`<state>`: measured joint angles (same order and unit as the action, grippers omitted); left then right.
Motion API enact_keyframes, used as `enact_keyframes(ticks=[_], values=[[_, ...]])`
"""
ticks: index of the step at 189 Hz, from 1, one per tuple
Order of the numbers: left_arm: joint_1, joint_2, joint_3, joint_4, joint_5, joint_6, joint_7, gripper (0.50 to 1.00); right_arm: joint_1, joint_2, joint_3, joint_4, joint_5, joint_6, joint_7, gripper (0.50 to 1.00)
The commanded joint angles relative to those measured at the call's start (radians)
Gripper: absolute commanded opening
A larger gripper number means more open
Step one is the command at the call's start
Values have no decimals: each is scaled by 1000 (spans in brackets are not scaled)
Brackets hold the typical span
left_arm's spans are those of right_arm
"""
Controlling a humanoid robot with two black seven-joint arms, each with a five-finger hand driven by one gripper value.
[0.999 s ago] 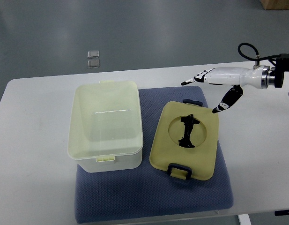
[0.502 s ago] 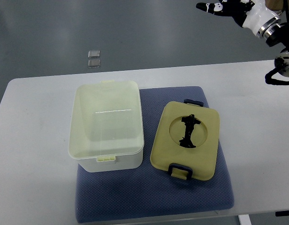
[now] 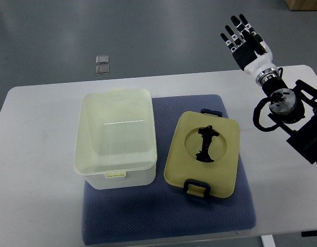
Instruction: Open white storage box with right hand
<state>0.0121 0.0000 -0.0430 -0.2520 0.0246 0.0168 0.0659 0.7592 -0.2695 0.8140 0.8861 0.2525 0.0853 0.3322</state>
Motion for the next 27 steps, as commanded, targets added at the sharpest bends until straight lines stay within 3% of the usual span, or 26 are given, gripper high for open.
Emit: enact_keyframes(ticks=[1,27], values=[[0,0,0,-4,0,0,-1,1000,-15,19,7,-21,1,4,2,930],[0,0,0,-4,0,0,0,1000,-32,23,5,-29,1,37,25,930]])
